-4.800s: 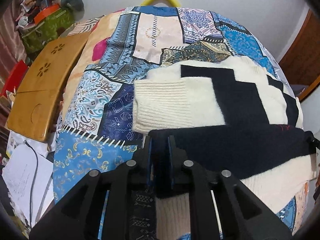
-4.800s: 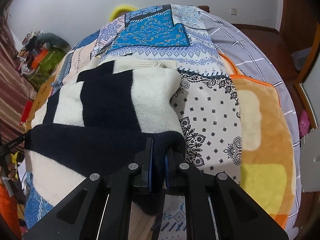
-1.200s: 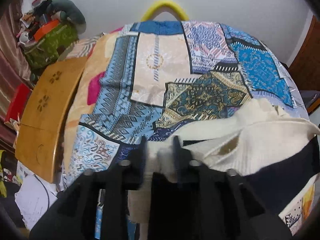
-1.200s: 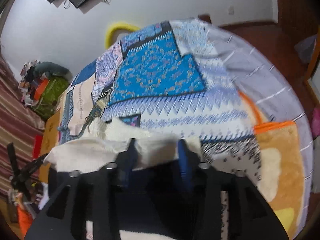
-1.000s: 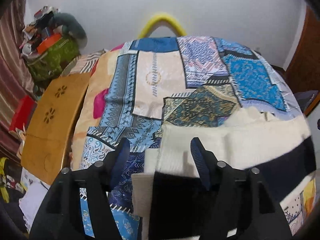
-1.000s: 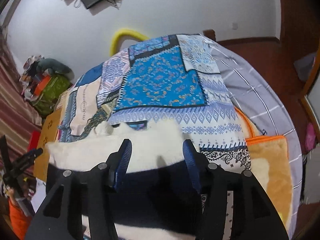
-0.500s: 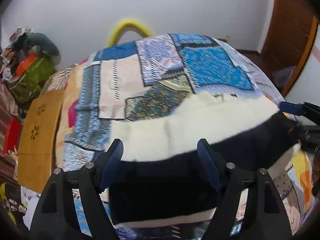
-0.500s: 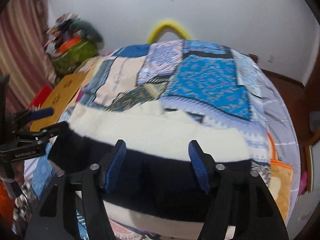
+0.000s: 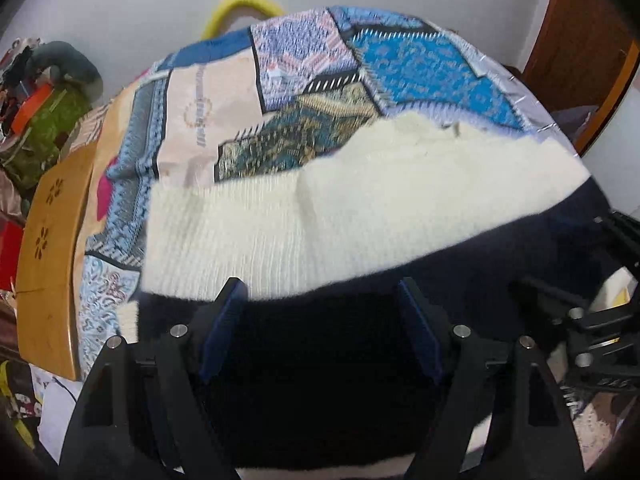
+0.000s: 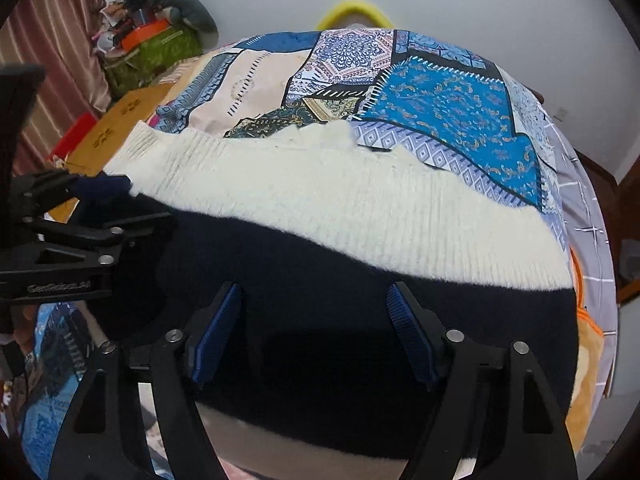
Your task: Fold small clothes
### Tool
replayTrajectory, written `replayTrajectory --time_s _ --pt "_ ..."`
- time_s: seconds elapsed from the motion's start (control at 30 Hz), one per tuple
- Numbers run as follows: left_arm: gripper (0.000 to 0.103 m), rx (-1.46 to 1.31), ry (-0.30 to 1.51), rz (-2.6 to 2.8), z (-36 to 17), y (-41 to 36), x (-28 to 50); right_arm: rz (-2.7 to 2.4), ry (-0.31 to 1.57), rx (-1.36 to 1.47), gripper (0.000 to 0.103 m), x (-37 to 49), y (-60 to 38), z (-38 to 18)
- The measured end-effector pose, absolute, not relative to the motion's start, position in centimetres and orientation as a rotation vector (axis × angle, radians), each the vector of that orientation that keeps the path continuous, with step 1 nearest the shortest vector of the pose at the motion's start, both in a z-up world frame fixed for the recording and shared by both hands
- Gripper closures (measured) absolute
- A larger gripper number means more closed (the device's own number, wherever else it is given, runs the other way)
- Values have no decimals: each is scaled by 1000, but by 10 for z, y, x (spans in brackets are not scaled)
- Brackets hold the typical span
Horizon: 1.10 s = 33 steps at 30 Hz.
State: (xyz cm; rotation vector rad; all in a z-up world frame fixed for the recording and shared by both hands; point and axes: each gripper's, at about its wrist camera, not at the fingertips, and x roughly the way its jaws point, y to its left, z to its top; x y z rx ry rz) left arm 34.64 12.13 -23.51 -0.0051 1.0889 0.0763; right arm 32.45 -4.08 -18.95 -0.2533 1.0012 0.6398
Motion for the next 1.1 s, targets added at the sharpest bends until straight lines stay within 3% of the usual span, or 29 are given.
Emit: replayTrajectory --time_s 0.1,1.1 --pt "17 -20 1067 88 -237 129 342 631 994 -248 26 323 -49 -188" --pt "17 -59 1070 313 -233 204 279 387 1015 -274 25 304 -160 -186"
